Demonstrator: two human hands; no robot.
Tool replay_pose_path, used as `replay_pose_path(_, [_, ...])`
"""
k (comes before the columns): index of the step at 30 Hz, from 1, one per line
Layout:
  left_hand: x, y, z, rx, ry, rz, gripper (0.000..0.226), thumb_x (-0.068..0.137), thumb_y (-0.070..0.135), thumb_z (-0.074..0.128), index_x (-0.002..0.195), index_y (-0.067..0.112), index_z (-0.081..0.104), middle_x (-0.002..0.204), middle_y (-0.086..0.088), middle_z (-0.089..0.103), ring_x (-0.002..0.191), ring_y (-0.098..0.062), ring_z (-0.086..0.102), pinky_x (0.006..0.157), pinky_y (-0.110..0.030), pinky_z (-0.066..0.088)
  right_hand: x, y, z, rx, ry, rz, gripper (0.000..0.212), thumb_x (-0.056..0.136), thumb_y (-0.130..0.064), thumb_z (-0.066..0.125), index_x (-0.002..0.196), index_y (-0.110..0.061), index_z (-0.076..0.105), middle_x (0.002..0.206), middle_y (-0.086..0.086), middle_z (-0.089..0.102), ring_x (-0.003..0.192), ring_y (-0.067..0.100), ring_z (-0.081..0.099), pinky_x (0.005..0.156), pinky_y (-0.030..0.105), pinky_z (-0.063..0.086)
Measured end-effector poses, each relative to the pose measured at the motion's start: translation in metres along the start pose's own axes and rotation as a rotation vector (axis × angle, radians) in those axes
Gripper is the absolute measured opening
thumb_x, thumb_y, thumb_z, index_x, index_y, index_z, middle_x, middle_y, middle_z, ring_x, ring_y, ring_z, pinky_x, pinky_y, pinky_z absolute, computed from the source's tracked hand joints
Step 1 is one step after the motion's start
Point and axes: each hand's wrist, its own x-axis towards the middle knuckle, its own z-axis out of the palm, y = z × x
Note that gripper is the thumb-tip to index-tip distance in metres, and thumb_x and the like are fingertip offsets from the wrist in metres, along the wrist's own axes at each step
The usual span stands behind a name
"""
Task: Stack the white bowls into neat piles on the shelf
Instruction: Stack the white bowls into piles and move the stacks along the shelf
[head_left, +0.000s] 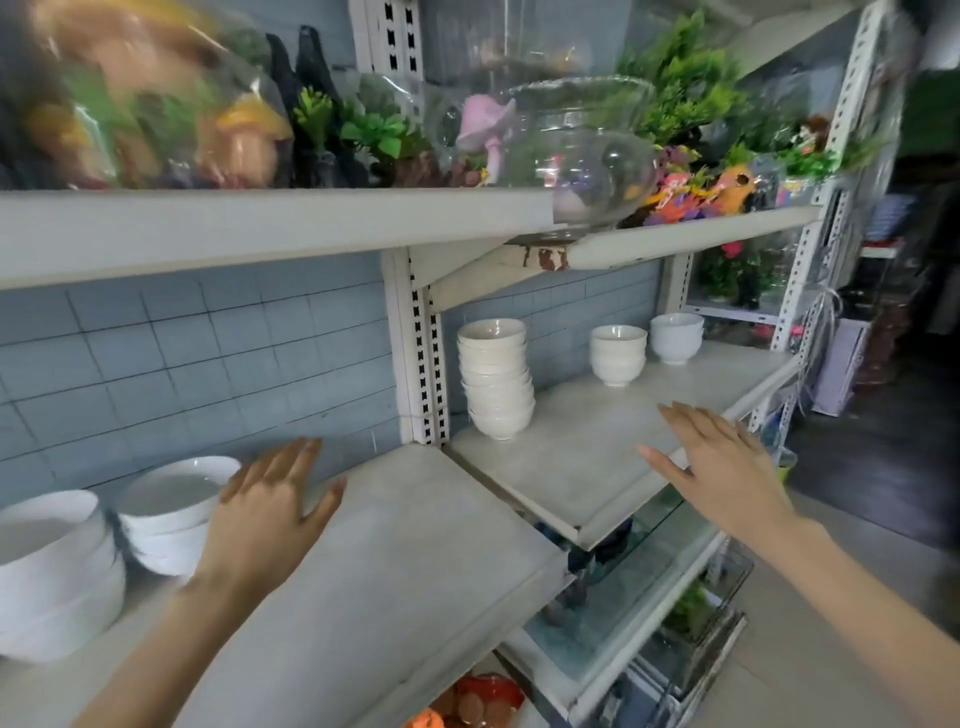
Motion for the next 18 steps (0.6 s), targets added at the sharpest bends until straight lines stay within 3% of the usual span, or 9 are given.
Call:
replay_pose_path(3, [0.011,0.038,0.012,-0.024,0.013,-0.007,0.051,0.090,0.043,0.052,0.126,0.007,0.058,0.126,-0.013,0.061,0.107,-0.038,0.061,0.091,-0.050,0.046,0.010,0.038,0.004,-0.015,0.045,-0.005,0.089,0.080,-0.070,0.004,0.140,-0.017,0.041,0.143,0.003,0.046,0.131,0.021,0.042,0.108,0.049,0.033])
replay_pose_path(8, [0.023,0.108,0.034,-0.057,-0.041,-0.041,0.053,0.091,0.042,0.053,0.135,0.012,0.050,0.138,-0.008,0.052,0.124,-0.032,0.051,0.101,-0.045,0.038,0.024,0.101,0.008,-0.043,-0.048,-0.033,0.070,0.092,-0.063,0.021,0.150,-0.024,0.012,0.157,0.000,0.015,0.144,0.019,0.015,0.115,0.041,0.015])
replay_pose_path(10, [0.026,0.137,0.043,-0.081,-0.047,-0.037,0.054,0.090,0.042,0.053,0.135,0.012,0.050,0.137,-0.008,0.053,0.122,-0.032,0.052,0.100,-0.045,0.040,0.027,0.126,0.010,-0.030,-0.044,-0.032,0.074,0.091,-0.066,0.013,0.147,-0.020,0.026,0.152,0.003,0.032,0.139,0.021,0.030,0.113,0.043,0.024])
replay_pose_path(12, [0.031,0.165,0.052,-0.093,-0.061,-0.048,0.054,0.091,0.043,0.052,0.135,0.013,0.049,0.138,-0.007,0.052,0.124,-0.031,0.051,0.100,-0.045,0.040,0.031,0.156,0.016,0.001,-0.054,-0.029,0.085,0.088,-0.069,0.003,0.134,-0.015,0.049,0.132,0.005,0.057,0.121,0.024,0.054,0.102,0.045,0.042])
replay_pose_path(14, [0.037,0.194,0.060,-0.104,-0.066,-0.032,0.053,0.091,0.042,0.052,0.135,0.012,0.049,0.138,-0.008,0.053,0.124,-0.031,0.051,0.100,-0.046,0.040,0.038,0.184,0.021,-0.004,-0.015,-0.016,0.083,0.089,-0.067,0.004,0.128,-0.014,0.055,0.125,0.005,0.062,0.113,0.024,0.060,0.095,0.044,0.047])
replay_pose_path(16, [0.045,0.222,0.068,-0.131,-0.070,-0.020,0.052,0.092,0.040,0.052,0.135,0.010,0.049,0.136,-0.010,0.053,0.123,-0.032,0.051,0.101,-0.046,0.039,0.044,0.205,0.022,-0.038,0.028,-0.018,0.073,0.092,-0.063,0.014,0.140,-0.016,0.041,0.141,0.005,0.048,0.129,0.023,0.046,0.104,0.045,0.037])
replay_pose_path(18, [0.054,0.246,0.077,-0.130,-0.079,-0.007,0.054,0.092,0.040,0.051,0.136,0.009,0.048,0.138,-0.011,0.052,0.125,-0.032,0.049,0.104,-0.045,0.037,0.051,0.226,0.024,-0.057,-0.030,-0.001,0.067,0.094,-0.059,0.022,0.149,-0.020,0.019,0.155,0.001,0.024,0.142,0.020,0.022,0.113,0.043,0.022])
